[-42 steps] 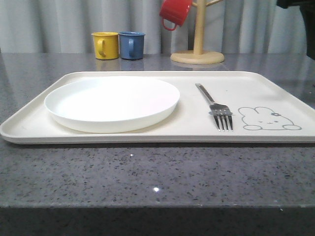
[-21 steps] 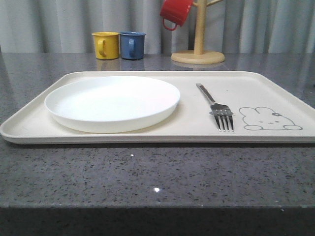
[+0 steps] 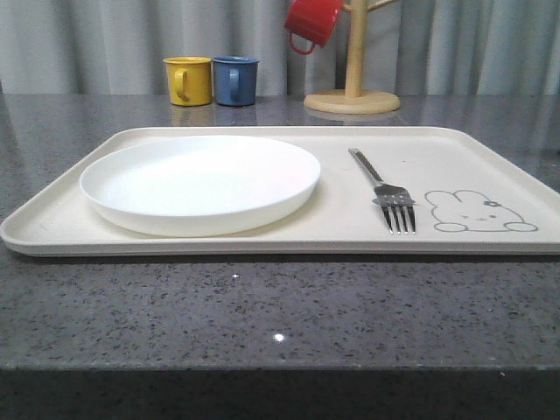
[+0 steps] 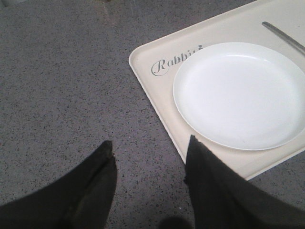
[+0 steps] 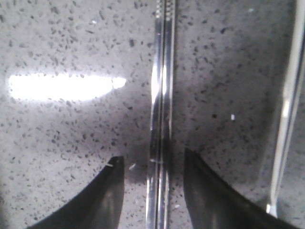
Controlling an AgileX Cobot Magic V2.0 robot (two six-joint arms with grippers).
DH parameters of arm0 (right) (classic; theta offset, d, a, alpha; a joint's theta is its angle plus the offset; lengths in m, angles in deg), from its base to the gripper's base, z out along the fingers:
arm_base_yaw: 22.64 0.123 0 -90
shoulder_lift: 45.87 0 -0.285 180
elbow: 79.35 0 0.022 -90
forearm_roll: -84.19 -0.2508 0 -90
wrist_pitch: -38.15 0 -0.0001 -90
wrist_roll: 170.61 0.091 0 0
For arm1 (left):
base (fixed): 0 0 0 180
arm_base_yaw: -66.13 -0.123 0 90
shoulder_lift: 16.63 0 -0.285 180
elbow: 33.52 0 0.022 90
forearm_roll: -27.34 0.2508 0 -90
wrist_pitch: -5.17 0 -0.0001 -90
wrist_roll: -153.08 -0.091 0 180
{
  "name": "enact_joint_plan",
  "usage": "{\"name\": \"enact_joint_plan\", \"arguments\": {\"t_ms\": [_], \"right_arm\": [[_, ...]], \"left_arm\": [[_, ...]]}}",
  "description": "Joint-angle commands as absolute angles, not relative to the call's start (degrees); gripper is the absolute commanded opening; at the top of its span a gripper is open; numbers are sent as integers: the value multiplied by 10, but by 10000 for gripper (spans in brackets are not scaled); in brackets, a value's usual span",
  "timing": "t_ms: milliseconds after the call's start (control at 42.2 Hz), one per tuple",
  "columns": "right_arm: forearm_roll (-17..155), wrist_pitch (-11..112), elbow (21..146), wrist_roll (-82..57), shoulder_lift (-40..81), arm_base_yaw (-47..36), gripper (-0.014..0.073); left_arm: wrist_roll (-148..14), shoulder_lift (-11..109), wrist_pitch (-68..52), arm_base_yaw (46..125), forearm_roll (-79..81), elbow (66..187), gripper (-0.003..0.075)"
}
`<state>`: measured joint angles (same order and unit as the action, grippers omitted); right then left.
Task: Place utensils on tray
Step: 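Move the right gripper back to the steel chopsticks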
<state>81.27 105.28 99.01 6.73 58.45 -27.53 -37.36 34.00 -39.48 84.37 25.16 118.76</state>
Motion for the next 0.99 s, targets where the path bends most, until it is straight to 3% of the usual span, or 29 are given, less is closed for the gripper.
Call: {"name": "enact_joint_plan", "arguments": {"t_ms": [0, 213, 355, 782, 971], "right_arm": [[808, 1060, 1002, 59, 566, -276, 329], [808, 1065, 1002, 59, 566, -276, 160], [808, 1065, 1002, 59, 566, -276, 96], [795, 1103, 1035, 59, 548, -274, 86], [766, 1132, 1079, 59, 520, -224, 86]], "left_arm": [[-368, 337, -354, 848, 250, 1201, 333], [-368, 337, -354, 848, 250, 1201, 333], [-368, 337, -354, 848, 250, 1201, 333], [-368, 337, -354, 848, 250, 1201, 333], [-368, 337, -354, 848, 250, 1201, 333]]}}
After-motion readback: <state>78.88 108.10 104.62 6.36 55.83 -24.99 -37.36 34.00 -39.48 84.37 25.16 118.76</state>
